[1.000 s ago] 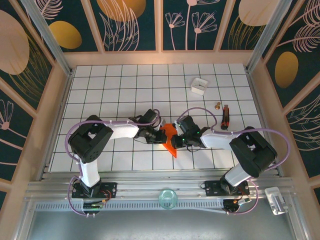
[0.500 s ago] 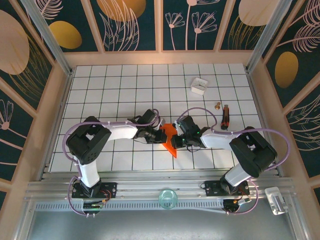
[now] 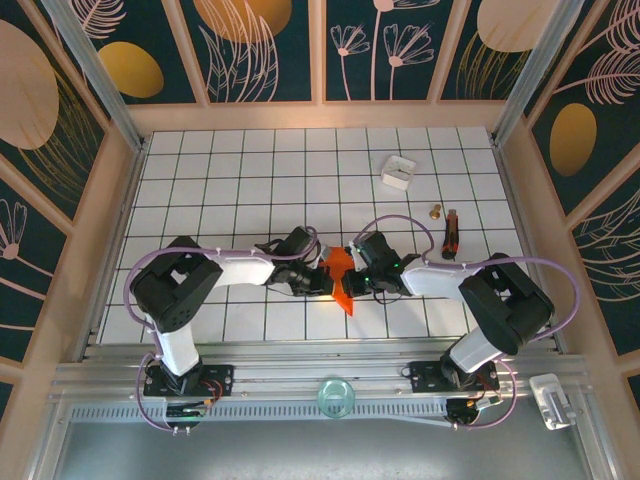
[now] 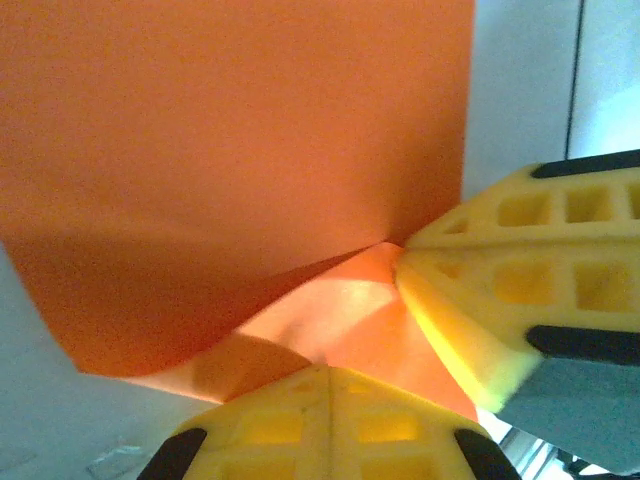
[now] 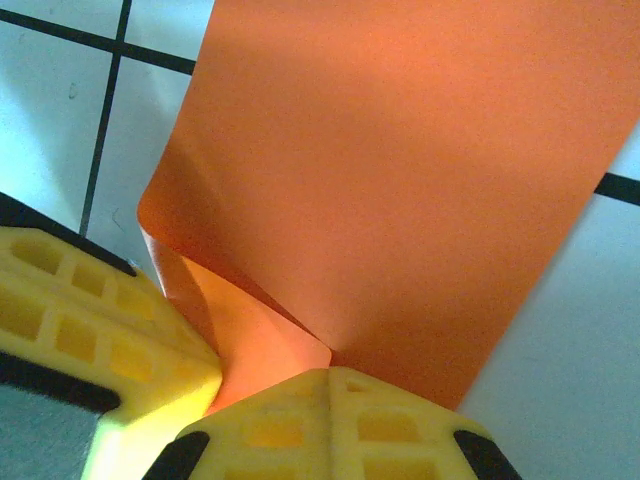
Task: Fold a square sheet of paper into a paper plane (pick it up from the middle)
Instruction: Perform the third fold on the triangle at the bottom-center of the table.
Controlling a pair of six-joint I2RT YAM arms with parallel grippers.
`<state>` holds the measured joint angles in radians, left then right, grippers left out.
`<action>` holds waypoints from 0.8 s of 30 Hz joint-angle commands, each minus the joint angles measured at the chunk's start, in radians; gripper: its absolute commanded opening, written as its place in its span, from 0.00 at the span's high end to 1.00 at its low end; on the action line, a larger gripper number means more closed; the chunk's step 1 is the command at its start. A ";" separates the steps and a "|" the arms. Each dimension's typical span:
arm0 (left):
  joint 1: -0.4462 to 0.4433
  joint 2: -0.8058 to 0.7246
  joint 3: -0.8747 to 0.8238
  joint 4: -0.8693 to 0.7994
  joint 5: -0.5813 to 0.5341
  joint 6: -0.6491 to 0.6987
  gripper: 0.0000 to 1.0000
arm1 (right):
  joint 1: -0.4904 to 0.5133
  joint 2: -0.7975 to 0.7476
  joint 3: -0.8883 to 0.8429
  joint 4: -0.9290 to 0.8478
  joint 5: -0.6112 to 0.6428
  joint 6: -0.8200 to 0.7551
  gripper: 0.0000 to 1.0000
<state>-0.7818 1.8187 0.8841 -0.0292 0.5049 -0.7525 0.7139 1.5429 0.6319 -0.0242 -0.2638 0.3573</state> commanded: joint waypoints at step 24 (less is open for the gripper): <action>-0.037 0.008 -0.085 0.101 0.029 -0.079 1.00 | -0.002 0.030 -0.035 -0.079 0.037 0.009 1.00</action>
<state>-0.8146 1.8038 0.8150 0.1009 0.5606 -0.8360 0.7139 1.5429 0.6319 -0.0242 -0.2638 0.3573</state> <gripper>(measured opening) 0.061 0.042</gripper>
